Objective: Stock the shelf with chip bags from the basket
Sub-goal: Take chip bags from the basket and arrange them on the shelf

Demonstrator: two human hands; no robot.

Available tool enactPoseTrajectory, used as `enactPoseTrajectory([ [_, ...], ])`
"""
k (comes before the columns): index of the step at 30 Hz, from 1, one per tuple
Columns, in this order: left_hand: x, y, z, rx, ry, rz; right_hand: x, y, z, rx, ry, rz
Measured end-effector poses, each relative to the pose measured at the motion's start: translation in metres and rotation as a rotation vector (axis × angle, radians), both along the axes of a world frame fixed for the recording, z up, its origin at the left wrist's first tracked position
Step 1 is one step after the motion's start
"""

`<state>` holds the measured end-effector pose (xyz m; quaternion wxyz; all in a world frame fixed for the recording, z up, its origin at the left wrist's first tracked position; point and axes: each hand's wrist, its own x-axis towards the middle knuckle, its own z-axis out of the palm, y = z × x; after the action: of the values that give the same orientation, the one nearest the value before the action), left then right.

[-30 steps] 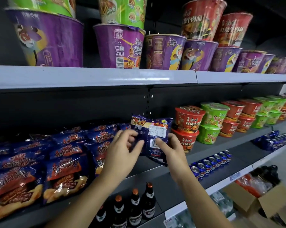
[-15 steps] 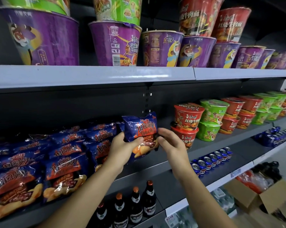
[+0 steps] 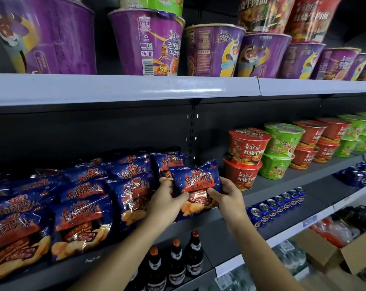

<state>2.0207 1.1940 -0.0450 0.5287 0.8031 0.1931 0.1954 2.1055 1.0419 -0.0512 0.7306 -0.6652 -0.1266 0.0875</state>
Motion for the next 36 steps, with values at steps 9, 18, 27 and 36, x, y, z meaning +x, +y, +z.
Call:
enactPoseTrajectory([
  [9, 0.024, 0.031, 0.005, 0.349, 0.126, 0.116, 0.042, 0.046, -0.021, -0.016, -0.001, -0.009],
  [18, 0.044, 0.056, -0.011, 0.636, 0.131, 0.163, 0.069, 0.099, -0.044, -0.053, -0.029, -0.012],
  [27, 0.050, 0.068, -0.020, 0.672, 0.157, 0.144, 0.078, 0.116, -0.053, -0.086, -0.023, 0.061],
  [36, 0.039, 0.064, -0.018, 0.674, 0.085, 0.090, 0.070, 0.102, -0.039, -0.062, 0.004, 0.042],
])
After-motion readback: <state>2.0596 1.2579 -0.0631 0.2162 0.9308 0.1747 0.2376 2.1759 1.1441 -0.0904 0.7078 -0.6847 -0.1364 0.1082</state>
